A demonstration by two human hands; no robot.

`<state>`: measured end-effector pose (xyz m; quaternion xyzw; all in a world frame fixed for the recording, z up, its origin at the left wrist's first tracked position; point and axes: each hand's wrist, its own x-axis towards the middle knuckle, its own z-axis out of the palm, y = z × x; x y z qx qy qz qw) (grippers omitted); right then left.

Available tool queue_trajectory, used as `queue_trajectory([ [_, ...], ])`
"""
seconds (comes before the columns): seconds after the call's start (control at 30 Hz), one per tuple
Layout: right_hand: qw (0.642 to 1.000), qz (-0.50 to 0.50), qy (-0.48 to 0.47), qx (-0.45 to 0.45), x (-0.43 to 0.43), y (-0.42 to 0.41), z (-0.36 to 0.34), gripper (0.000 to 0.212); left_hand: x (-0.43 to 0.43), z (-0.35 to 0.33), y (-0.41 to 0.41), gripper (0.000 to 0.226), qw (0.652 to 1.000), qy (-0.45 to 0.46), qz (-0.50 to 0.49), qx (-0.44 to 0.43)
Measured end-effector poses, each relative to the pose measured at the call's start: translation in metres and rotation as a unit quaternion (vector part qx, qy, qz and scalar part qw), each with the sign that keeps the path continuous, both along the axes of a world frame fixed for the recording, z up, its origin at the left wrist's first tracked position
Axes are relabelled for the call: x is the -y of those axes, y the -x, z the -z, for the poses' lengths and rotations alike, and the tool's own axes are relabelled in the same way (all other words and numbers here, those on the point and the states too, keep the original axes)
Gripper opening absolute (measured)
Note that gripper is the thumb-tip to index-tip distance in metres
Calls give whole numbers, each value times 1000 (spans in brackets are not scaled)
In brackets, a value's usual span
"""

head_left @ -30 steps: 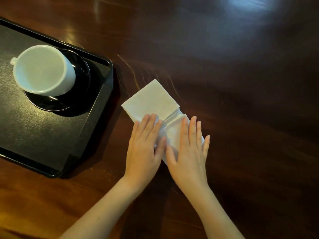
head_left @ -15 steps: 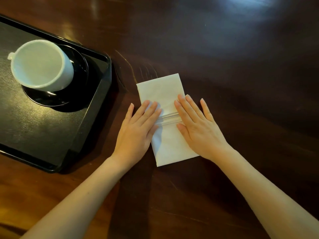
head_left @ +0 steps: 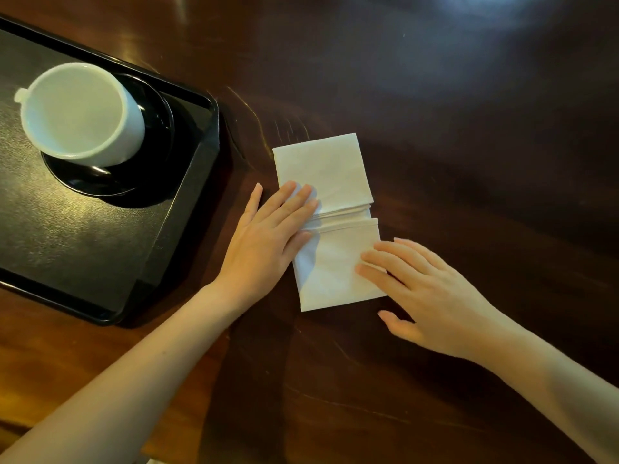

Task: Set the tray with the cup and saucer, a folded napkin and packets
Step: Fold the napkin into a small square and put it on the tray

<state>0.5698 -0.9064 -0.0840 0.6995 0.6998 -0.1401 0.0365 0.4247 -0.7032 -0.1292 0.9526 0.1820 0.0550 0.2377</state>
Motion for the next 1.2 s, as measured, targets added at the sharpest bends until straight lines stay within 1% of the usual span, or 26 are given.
queue_trajectory([
  [0.1, 997, -12, -68, 18, -1, 3, 6, 42, -5, -5, 0, 47, 998, 47, 5, 32],
  [0.17, 995, -19, -97, 21, -2, 7, 9, 34, -7, -8, 1, 44, 996, 71, 0, 44],
  [0.3, 992, 4, -127, 16, -4, 12, 13, 28, -11, -11, 7, 33, 997, 46, 12, 63],
  [0.4, 990, -3, -132, 55, -5, 16, 19, 25, -13, -10, 8, 30, 997, 18, 13, 69],
  [0.47, 989, -2, -131, 74, -4, 22, 19, 22, -13, -10, 8, 29, 997, 14, 10, 71],
  [0.57, 987, -4, -135, 89, -4, 31, 13, 25, -12, -11, 7, 29, 998, 17, 4, 65],
  [0.63, 986, 0, -141, 85, -6, 34, 14, 23, -12, -10, 7, 29, 998, 21, 0, 62],
  [0.73, 985, 29, -164, 42, -11, 28, 21, 17, -13, -10, 7, 30, 998, 28, -2, 59],
  [0.8, 981, 17, -192, -3, -16, 19, 19, 14, -15, -10, 7, 29, 998, 31, 0, 53],
  [0.87, 970, 20, -227, -82, -24, 9, 10, 11, -19, -13, 5, 25, 998, 40, 7, 44],
  [0.93, 951, 69, -249, -171, -34, 0, -1, 12, -25, -16, 4, 18, 998, 51, 27, 38],
  [0.97, 939, 102, -251, -213, -40, -4, -7, 13, -28, -17, 5, 19, 997, 56, 41, 35],
  [1.07, 899, 183, -246, -314, -58, -15, -18, 16, -38, -19, 8, 28, 993, 84, 81, 27],
  [1.1, 887, 204, -247, -332, -64, -18, -20, 16, -41, -20, 10, 32, 991, 102, 88, 23],
  [1.2, 851, 274, -252, -371, -83, -22, -20, 16, -45, -26, 12, 56, 979, 182, 94, 13],
])
